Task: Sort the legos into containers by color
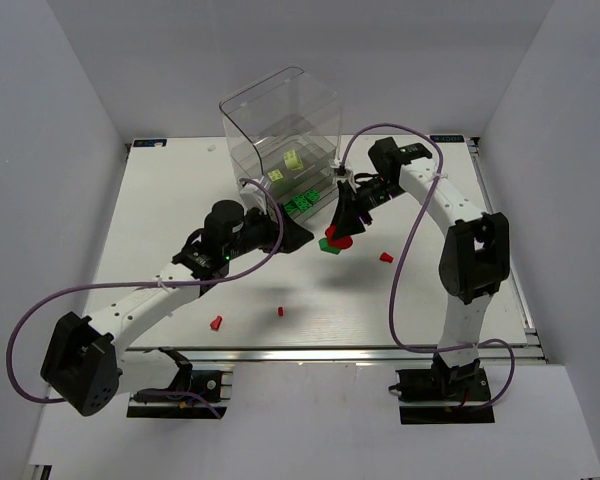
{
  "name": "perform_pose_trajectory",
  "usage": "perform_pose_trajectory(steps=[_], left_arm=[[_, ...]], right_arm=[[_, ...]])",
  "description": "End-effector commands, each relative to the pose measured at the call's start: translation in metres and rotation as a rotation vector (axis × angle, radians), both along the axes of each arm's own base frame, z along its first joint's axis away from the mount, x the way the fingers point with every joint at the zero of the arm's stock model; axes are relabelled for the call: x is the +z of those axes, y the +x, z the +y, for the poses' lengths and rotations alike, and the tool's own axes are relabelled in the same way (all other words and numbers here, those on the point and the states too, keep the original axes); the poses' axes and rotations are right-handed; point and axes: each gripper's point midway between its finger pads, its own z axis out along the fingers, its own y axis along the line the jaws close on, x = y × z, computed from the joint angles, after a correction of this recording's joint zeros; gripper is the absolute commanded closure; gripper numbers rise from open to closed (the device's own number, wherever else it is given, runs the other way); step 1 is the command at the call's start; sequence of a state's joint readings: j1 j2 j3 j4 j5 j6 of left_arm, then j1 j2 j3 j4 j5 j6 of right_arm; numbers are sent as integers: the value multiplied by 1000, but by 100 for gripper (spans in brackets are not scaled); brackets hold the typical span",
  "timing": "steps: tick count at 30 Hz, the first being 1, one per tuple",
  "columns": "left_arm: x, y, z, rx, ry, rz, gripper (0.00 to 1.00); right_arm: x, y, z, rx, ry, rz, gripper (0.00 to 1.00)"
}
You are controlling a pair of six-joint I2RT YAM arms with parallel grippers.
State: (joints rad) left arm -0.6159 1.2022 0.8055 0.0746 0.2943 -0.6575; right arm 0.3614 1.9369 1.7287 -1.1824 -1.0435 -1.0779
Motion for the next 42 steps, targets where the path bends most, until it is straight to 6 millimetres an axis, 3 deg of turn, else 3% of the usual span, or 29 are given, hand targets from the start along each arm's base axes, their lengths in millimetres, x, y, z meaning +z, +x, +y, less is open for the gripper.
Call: perform_pose_trajectory(steps=[1, 8, 16, 20, 31, 42], left_arm=[[42, -1, -7, -66, -46, -172, 24], [45, -17, -1, -126, -62, -355, 22], [42, -31, -8, -211, -104, -373, 20], [50, -31, -16, -233, -161, -384, 18], [45, -22, -29, -261, -183, -333, 14], [48, -16, -25, -223, -235, -316, 22]], right_arm=[[41, -7, 11, -77, 82, 217, 100], [73, -3, 20, -114, 177, 449, 100], [96, -11, 23, -70, 288, 538, 100], [103, -12, 23, -56, 314, 539, 100], [113, -21, 23, -31, 348, 539, 100], [115, -27, 22, -27, 360, 534, 100]])
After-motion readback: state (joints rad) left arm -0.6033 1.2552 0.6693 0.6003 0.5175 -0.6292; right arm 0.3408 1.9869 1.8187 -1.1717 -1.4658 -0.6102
